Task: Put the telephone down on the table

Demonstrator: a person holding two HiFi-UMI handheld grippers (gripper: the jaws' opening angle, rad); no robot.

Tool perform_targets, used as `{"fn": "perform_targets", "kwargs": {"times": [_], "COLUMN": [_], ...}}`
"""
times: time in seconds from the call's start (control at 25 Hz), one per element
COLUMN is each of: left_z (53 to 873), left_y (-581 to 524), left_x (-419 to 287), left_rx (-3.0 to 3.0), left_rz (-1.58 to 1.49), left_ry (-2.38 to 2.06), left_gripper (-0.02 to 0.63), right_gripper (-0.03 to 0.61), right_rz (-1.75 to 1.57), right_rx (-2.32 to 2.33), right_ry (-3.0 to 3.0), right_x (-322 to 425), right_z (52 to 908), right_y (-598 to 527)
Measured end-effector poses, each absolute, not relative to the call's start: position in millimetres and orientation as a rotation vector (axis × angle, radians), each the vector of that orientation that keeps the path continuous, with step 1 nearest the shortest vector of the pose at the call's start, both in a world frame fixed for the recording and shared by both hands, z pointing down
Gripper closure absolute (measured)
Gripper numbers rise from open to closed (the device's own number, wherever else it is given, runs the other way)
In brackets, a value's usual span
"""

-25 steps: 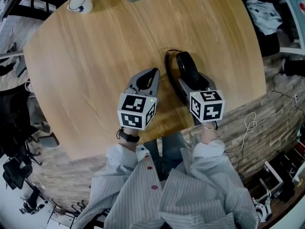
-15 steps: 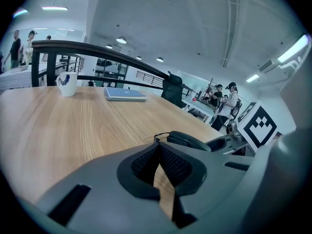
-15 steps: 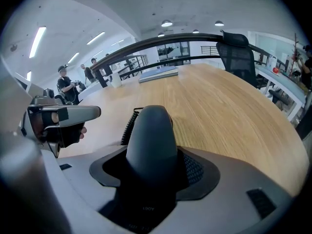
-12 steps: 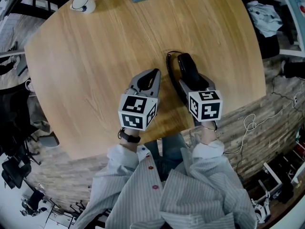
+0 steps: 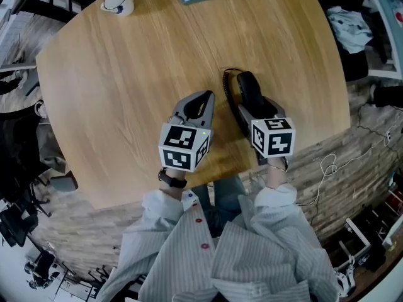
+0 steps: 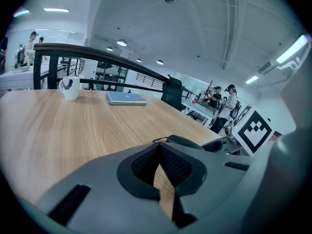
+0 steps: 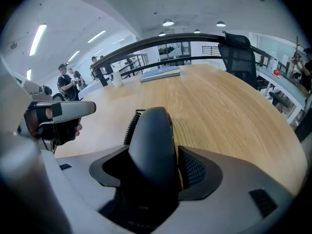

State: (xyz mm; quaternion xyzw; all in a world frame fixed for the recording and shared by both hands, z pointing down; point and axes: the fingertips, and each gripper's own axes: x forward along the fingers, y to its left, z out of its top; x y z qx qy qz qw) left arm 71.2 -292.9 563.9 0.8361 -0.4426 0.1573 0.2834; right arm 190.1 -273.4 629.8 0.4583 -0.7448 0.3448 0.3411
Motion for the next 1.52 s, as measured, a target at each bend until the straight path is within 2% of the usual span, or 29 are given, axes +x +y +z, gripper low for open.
{"fn": "perform_targets", "kwargs": {"times": [0.84, 1.16, 1.52], "left_z": [485, 442, 367], "left_y": [-286, -264, -244], "left_x": [63, 68, 63], "left_rx": [2.318, 2.370, 2.473], "left_rz": [0.301, 0.235, 0.106], "left_ry": [-1.255, -1.262, -1.309], "left_gripper": [0.604, 0.604, 0.604], "right_gripper": [0.282, 0.284, 0.289], "right_rz": [0.897, 1.033, 0.983], "right_rx": [1.277, 1.292, 1.195], "right_ry": [-2.094, -2.311, -2.585], "right_x": [187, 165, 124], "right_z": [550, 488, 401], "right_y": [-273, -265, -249]}}
